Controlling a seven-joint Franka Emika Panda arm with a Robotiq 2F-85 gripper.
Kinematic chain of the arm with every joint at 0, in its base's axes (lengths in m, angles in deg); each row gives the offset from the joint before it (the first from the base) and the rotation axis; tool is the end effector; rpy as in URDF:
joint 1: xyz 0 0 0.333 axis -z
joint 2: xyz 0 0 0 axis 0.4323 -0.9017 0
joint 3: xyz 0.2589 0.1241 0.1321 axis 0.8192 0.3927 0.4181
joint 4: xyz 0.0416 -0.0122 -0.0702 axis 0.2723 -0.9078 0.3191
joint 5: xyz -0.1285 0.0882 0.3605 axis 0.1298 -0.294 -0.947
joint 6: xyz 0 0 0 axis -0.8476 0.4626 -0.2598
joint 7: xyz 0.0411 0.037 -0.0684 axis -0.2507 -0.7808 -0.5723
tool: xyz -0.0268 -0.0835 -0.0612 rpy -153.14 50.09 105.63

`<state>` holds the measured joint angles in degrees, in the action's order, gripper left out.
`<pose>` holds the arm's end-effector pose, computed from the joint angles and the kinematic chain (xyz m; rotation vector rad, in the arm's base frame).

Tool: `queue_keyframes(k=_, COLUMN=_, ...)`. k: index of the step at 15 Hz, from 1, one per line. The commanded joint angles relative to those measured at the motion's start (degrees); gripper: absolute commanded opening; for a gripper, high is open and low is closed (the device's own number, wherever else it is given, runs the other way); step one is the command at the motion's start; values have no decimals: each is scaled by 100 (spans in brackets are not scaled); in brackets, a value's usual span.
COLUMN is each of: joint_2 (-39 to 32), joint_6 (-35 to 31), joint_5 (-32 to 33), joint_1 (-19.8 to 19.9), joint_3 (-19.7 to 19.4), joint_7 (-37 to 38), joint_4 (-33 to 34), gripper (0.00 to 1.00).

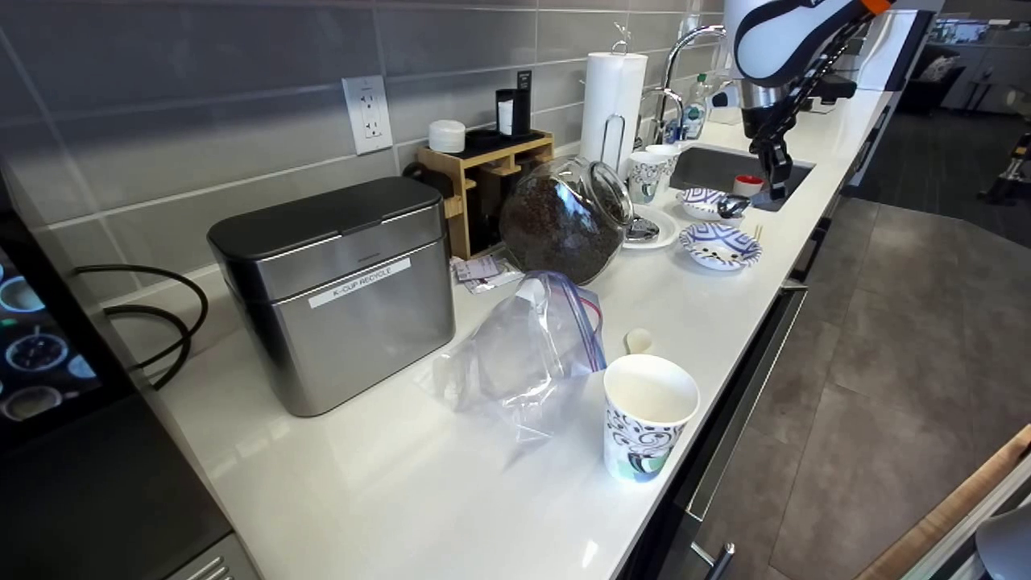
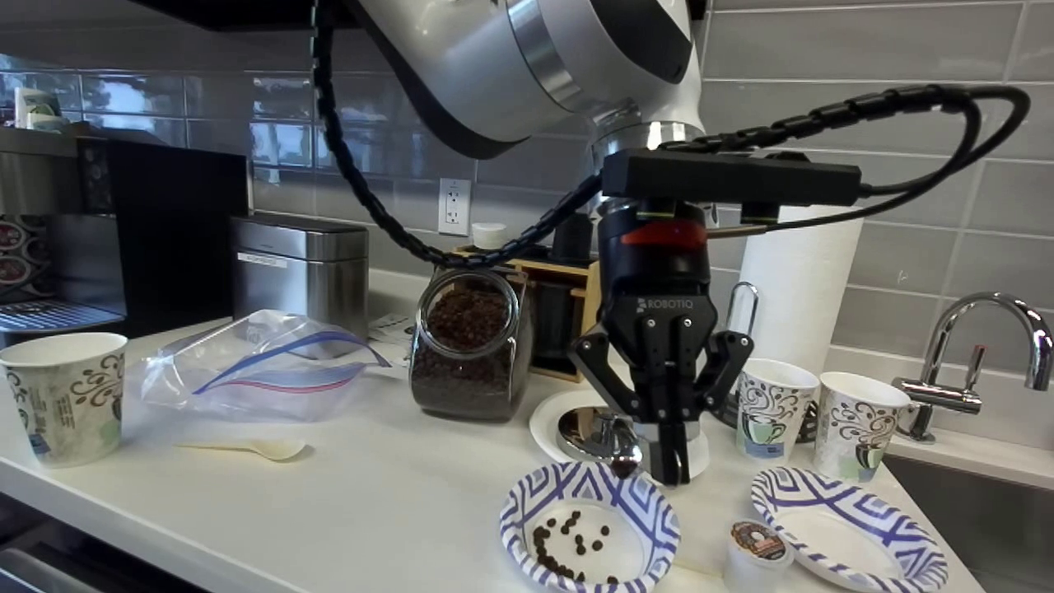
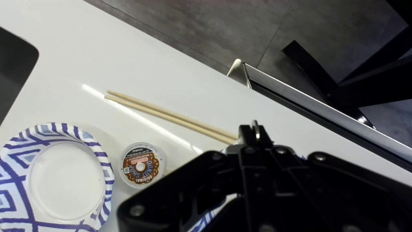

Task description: Scoop up the contents in the jug and put them in the bowl

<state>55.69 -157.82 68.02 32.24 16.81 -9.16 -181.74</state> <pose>0.5535 -0.1259 0.3614 2.5676 1.2220 -0.4876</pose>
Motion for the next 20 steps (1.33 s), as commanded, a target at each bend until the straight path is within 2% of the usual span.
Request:
queue_keyframes(k=1, joint_2=451, joint_6=-431, joint_5=549, joint_1=-115, joint_3=-36, joint_7=568, joint_4=-599, gripper=1)
queue_keyframes(k=8, joint_2=765, joint_6=-469, joint_5=1068, joint_1=-231, joint_3=26, joint_7=1341, joint_4=-975, gripper=1)
queue_keyframes(k=15, joint_2=934, joint_6=-480, joint_5=1487, joint_1=-348, joint_3=107, joint_7=2559, joint_4=-1226, gripper=1)
queue_keyframes(k=20, joint_2=983, joint_6=-433, joint_5=1703, joint_1=-407, joint_3=150, joint_7=3167, joint_4=-1333, gripper=1)
